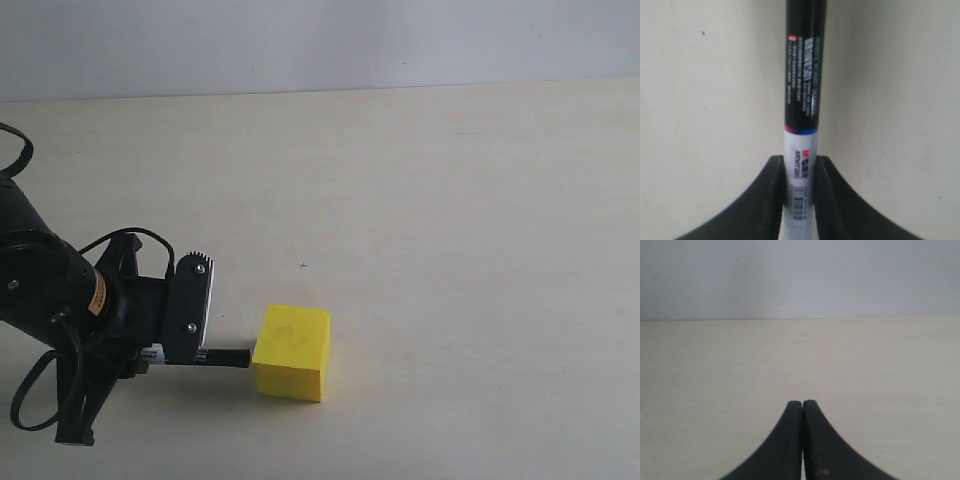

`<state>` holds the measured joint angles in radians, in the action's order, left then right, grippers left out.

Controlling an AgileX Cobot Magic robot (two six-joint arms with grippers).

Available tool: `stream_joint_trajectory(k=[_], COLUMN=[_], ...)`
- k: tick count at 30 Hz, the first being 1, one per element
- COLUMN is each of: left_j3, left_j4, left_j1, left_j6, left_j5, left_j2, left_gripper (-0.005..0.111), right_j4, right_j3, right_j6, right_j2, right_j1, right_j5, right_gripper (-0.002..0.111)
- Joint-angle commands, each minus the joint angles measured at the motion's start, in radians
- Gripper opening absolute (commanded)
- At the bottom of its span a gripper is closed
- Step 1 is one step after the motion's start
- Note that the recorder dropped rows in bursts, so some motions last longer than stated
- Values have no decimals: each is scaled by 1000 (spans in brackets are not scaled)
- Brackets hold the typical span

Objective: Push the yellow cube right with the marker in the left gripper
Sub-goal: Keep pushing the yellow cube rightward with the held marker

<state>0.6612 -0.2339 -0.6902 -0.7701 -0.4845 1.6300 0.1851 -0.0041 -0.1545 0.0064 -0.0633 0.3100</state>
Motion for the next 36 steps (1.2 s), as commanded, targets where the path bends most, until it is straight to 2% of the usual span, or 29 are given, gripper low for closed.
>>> stream_joint_trajectory(k=[1, 3, 6, 15, 19, 23, 28, 30, 36], left_j3=[5, 5, 5, 5, 5, 31, 147, 189, 225], left_j4=[32, 32, 14, -17, -17, -10, 90, 85, 31], left_j1=[-29, -58, -67, 2, 2, -39, -142, -172, -156], left_j6=[12, 8, 10, 98, 131, 173, 192, 210, 233], left_j5=[38, 42, 8, -32, -36, -52, -40, -76, -227], left_j2=[-1, -1, -1, -1, -1, 5, 55, 77, 88], left_gripper=[0, 0, 0, 0, 0, 0, 0, 0, 0], right_j4=[0, 0, 0, 0, 0, 0, 0, 0, 0], right_j3=[4, 4, 4, 4, 4, 4, 4, 4, 4], right_j6=[-9, -9, -9, -9, -9, -9, -9, -9, -9], right_j2=[-6, -6, -6, -6, -6, -6, -6, -6, -6], right_j1=[5, 5, 5, 5, 5, 5, 5, 5, 5], right_j5=[-5, -5, -5, -5, -5, -5, -5, -8, -8], right_gripper=[0, 0, 0, 0, 0, 0, 0, 0, 0])
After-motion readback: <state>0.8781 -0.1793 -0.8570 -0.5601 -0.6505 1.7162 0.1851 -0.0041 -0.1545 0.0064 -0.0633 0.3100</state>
